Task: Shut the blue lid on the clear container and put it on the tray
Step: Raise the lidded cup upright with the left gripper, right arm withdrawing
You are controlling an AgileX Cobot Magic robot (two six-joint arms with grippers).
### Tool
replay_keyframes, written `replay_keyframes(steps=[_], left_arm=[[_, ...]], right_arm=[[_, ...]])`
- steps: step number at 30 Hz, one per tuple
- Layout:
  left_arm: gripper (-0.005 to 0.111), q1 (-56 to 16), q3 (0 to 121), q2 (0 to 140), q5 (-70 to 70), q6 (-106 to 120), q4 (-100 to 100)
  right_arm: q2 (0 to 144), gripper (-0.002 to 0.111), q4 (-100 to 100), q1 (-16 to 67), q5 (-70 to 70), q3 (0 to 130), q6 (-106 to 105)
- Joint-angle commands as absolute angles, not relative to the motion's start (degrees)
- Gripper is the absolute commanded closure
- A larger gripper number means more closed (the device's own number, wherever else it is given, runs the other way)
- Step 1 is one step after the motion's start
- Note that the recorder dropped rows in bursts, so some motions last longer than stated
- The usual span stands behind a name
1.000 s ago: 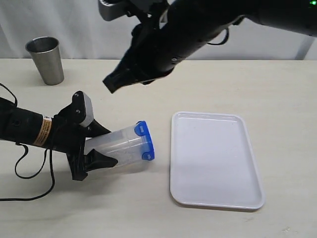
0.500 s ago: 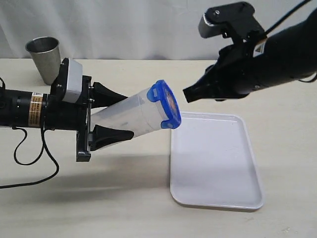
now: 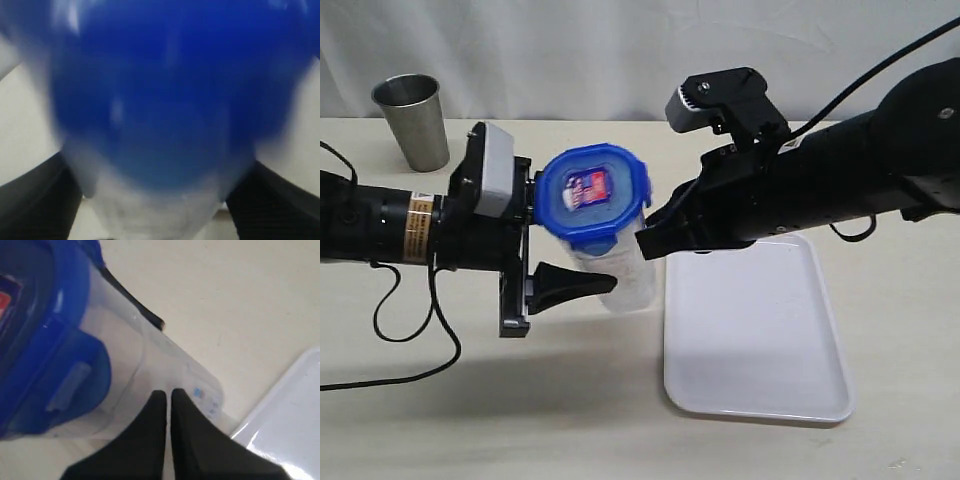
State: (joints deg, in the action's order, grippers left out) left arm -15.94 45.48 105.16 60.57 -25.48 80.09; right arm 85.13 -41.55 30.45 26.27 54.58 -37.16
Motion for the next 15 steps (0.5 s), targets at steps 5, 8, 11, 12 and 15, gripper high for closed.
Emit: replay_keyframes(steps=[5, 8, 11, 12, 15], left_arm=[[0.107, -20.03, 45.42, 104.71, 54.91, -25.34, 74.25], [0.107, -20.03, 45.42, 104.71, 54.43, -25.97, 73.44], [0.107, -20.03, 45.54, 104.71, 55.41, -26.95, 70.91], [0.107, -20.03, 46.15, 104.71, 55.55, -27.72, 70.87], [0.107, -20.03, 49.42, 104.71, 52.31, -32.82, 72.71]], right_arm=[[78.52, 0.104, -29.70, 30.66, 25.79, 55.25, -29.92], [75.13, 0.104, -21.46, 30.51, 25.70, 55.25, -21.41], [71.39, 0.104, -15.09, 30.51, 25.14, 55.25, -15.01], [70.34, 0.104, -13.06, 30.51, 24.98, 55.25, -13.18], [67.94, 0.104, -7.21, 29.74, 25.10, 55.25, -7.86]])
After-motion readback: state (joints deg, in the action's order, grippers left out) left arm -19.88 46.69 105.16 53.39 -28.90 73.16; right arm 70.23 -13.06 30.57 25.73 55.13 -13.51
